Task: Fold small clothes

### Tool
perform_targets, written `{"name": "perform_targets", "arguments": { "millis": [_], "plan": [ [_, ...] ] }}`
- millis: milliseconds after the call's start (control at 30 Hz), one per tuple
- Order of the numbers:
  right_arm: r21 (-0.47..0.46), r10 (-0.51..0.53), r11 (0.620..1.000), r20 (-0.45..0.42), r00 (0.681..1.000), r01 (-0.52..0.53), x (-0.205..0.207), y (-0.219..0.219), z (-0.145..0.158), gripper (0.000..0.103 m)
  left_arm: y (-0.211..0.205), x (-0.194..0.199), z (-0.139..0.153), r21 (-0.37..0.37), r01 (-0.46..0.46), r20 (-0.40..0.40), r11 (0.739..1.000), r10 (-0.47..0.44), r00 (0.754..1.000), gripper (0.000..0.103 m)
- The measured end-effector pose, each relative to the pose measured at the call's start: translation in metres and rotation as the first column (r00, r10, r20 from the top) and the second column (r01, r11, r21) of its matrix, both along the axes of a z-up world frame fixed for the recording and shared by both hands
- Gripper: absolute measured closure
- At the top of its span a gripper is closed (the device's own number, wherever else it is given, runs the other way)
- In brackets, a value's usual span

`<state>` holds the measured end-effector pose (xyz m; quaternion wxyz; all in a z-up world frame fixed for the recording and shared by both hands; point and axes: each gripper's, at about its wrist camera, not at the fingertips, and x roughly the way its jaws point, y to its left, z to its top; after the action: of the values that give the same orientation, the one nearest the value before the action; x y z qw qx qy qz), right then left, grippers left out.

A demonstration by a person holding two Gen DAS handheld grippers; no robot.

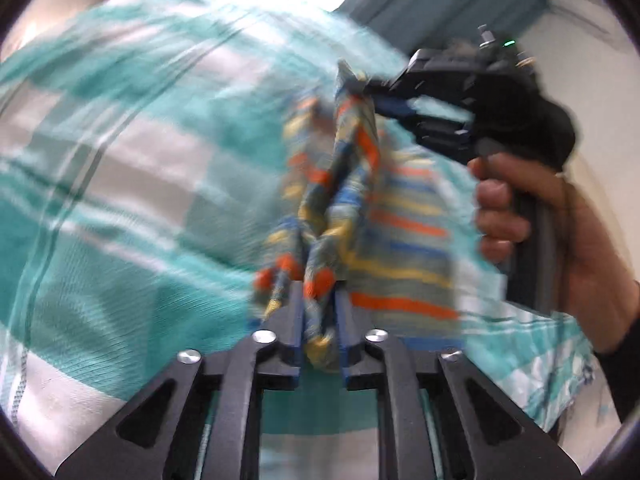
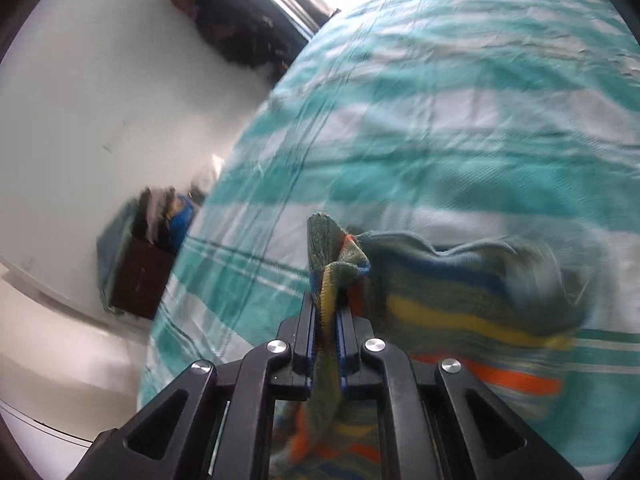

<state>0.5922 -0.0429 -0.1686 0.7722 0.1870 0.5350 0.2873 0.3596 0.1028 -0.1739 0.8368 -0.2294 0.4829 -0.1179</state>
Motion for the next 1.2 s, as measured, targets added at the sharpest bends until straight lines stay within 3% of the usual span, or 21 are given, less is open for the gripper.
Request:
{"name": "perform_targets", "arguments": {
  "millis": [33,67,100,167,233,367,433,533,733,900,967,1000,1067,1133,1167,1200],
  "plan": [
    [0.016,-0.007,1.000,-0.029,1.000,0.007,-0.002,0.001,-0.008,0.081,0.006,-0.001,-0.005,-0.017,-0.015,-0.015,1.000,0.015,1.000,0.082],
    [0.031,-0.017,0.999,-0.042,0.999,0.018,-0.004,-0.003,-0.012,0.068,0.013,-0.002,-0.004,-0.042,-0.021,-0.018,0.999,0.020,1.000,0.081],
    [0.052,-0.034,0.998,-0.042,0.999,0.036,-0.007,-0.008,-0.011,0.058,0.017,-0.006,0.002,-0.034,-0.031,-0.014,0.999,0.031,0.999,0.070],
    [0.074,-0.066,0.995,-0.004,0.998,0.066,-0.016,-0.023,0.000,0.057,0.019,-0.013,0.015,0.011,-0.051,0.011,0.999,0.051,0.999,0.051],
    [0.037,-0.073,0.997,0.061,0.995,0.071,-0.032,-0.044,0.020,0.057,0.022,-0.014,0.030,0.023,-0.042,0.065,0.999,0.041,0.997,0.051],
    [-0.170,0.032,0.985,0.203,0.979,0.003,-0.085,-0.077,0.050,0.057,0.006,0.000,0.045,0.105,0.001,0.078,0.994,-0.009,0.997,0.051],
    [-0.270,0.088,0.963,0.222,0.971,-0.025,-0.116,-0.090,0.051,0.057,-0.003,0.004,0.050,0.161,0.007,0.081,0.987,-0.021,0.997,0.051],
    [-0.342,0.125,0.939,0.224,0.967,-0.042,-0.147,-0.100,0.044,0.057,-0.004,0.009,0.046,0.201,0.010,0.060,0.980,-0.022,0.998,0.050],
    [-0.376,0.115,0.926,0.213,0.970,-0.027,-0.181,-0.106,0.034,0.057,-0.007,0.006,0.044,0.277,0.021,0.027,0.961,-0.030,0.999,0.050],
    [-0.373,0.096,0.928,0.253,0.963,0.005,-0.190,-0.100,0.041,0.057,-0.012,0.007,0.044,0.326,0.028,0.029,0.945,-0.039,0.999,0.049],
    [-0.372,0.083,0.928,0.283,0.955,0.030,-0.194,-0.095,0.040,0.057,-0.013,0.007,0.043,0.321,0.020,0.037,0.947,-0.034,0.999,0.043],
    [-0.374,0.074,0.926,0.300,0.951,0.046,-0.196,-0.092,0.035,0.057,-0.014,0.007,0.040,0.314,0.018,0.040,0.949,-0.032,0.999,0.035],
    [-0.392,0.080,0.919,0.273,0.959,0.035,-0.198,-0.083,0.008,0.057,-0.020,0.010,0.026,0.336,0.030,0.029,0.941,-0.043,0.999,0.030],
    [-0.430,0.103,0.902,0.161,0.982,-0.024,-0.195,-0.076,-0.027,0.057,-0.029,0.020,-0.003,0.390,0.112,-0.061,0.914,-0.095,0.994,0.043],
    [-0.427,0.098,0.904,0.136,0.986,-0.031,-0.196,-0.077,-0.039,0.057,-0.029,0.022,-0.009,0.368,0.144,-0.085,0.919,-0.121,0.989,0.064],
    [-0.396,0.083,0.918,0.153,0.985,-0.016,-0.197,-0.082,-0.036,0.057,-0.025,0.023,-0.008,0.327,0.164,-0.088,0.931,-0.142,0.986,0.069]
  ]
}}
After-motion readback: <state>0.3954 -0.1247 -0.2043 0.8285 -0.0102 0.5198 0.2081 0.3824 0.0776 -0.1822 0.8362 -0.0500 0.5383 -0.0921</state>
